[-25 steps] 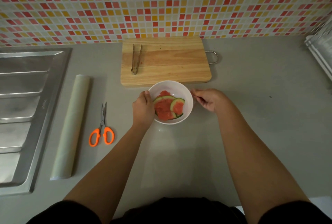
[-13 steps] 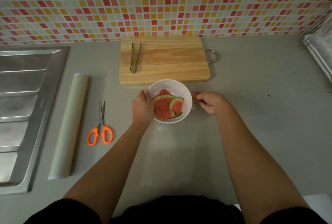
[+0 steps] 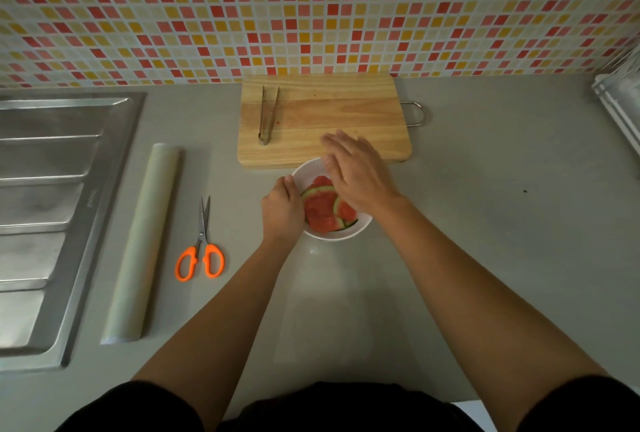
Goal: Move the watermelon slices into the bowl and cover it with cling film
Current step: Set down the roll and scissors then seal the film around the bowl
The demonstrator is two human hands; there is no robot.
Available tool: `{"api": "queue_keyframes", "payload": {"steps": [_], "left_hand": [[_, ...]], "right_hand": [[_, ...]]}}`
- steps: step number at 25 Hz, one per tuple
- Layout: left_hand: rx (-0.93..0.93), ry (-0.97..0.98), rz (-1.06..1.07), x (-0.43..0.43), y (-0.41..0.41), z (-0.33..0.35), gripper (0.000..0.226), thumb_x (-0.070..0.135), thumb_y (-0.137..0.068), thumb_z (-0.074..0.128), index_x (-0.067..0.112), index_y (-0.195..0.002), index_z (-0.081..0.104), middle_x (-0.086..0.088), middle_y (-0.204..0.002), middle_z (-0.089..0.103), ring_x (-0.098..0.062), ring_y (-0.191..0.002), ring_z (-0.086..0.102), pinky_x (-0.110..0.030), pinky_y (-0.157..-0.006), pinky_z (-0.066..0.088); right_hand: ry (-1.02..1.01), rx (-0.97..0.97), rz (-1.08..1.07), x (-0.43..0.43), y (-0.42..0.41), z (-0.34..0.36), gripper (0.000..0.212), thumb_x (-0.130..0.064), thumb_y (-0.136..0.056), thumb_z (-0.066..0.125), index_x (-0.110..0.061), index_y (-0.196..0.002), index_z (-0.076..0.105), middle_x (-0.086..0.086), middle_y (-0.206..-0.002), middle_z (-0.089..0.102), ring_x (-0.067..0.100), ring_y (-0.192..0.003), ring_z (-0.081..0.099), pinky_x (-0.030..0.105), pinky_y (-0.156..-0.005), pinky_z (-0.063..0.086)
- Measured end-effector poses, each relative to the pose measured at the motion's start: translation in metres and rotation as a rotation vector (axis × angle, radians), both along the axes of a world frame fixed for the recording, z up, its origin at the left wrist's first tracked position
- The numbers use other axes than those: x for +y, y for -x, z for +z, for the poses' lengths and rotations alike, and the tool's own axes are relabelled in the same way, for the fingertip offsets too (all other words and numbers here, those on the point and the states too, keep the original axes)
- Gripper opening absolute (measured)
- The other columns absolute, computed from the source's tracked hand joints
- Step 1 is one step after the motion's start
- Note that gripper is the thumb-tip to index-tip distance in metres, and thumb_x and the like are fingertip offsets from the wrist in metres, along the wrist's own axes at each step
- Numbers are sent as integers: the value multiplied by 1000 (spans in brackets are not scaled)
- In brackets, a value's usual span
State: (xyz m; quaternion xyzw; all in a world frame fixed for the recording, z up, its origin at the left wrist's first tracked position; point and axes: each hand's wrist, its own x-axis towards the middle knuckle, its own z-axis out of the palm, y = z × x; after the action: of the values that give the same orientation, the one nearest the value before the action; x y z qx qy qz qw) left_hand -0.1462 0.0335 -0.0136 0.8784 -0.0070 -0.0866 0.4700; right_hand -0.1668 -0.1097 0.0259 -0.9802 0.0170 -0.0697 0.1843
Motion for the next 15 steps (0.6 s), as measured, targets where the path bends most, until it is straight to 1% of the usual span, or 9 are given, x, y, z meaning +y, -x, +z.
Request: {"api": "queue_keyframes", "payload": {"steps": [1,2,4,6,9,12,15], "left_hand": [[1,4,1,0,0,1,32,24,-102,27,13,-86,52,-1,-76,53,-20,-71,47,-23,-56,24],[7,6,7,0,0,1,32,25,-102,27,12,-87,52,-2,-78,54,-20,-72,48,-24,-56,24],[18,14,18,0,1,0,33,25,-102,27,12,-86,53,-2,-76,54,-19,-70,48,-24,-56,24],[28,25,33,-2,2,0,34,25,-102,26,12,-85,52,0,-73,53,-17,-67,47,-25,-56,25],[36,39,68,-4,4,1,34,25,-102,26,11,-84,52,4,-68,50,-9,-61,46,-22,-52,26],[45,34,80,-5,5,1,34,26,-102,25,12,-86,52,4,-70,50,-8,-61,44,-23,-53,24],[61,57,95,-5,5,1,35,27,-102,25,12,-85,52,6,-69,50,-3,-63,46,-22,-52,26]], "right_hand": [[22,41,27,4,-1,-7,46,-31,-99,24,-11,-138,38,5,-144,42,21,-138,30,38,-113,17],[32,66,24,5,-2,-13,47,-32,-99,23,-12,-139,37,5,-145,41,20,-138,29,37,-113,16],[46,77,-7,4,-1,-23,47,-34,-98,24,-12,-138,37,7,-142,44,22,-133,36,37,-111,21],[53,42,-33,4,2,-28,48,-35,-98,26,-11,-137,38,9,-136,50,26,-124,45,36,-104,30],[47,10,-103,7,3,-30,50,-40,-96,26,-13,-135,41,12,-123,57,30,-110,53,37,-87,42],[11,30,-201,6,4,-28,52,-46,-94,26,-15,-132,43,13,-115,60,34,-102,57,38,-77,45],[-3,17,-279,8,4,-27,52,-49,-93,28,-15,-128,47,16,-112,63,37,-97,60,38,-74,46]]}}
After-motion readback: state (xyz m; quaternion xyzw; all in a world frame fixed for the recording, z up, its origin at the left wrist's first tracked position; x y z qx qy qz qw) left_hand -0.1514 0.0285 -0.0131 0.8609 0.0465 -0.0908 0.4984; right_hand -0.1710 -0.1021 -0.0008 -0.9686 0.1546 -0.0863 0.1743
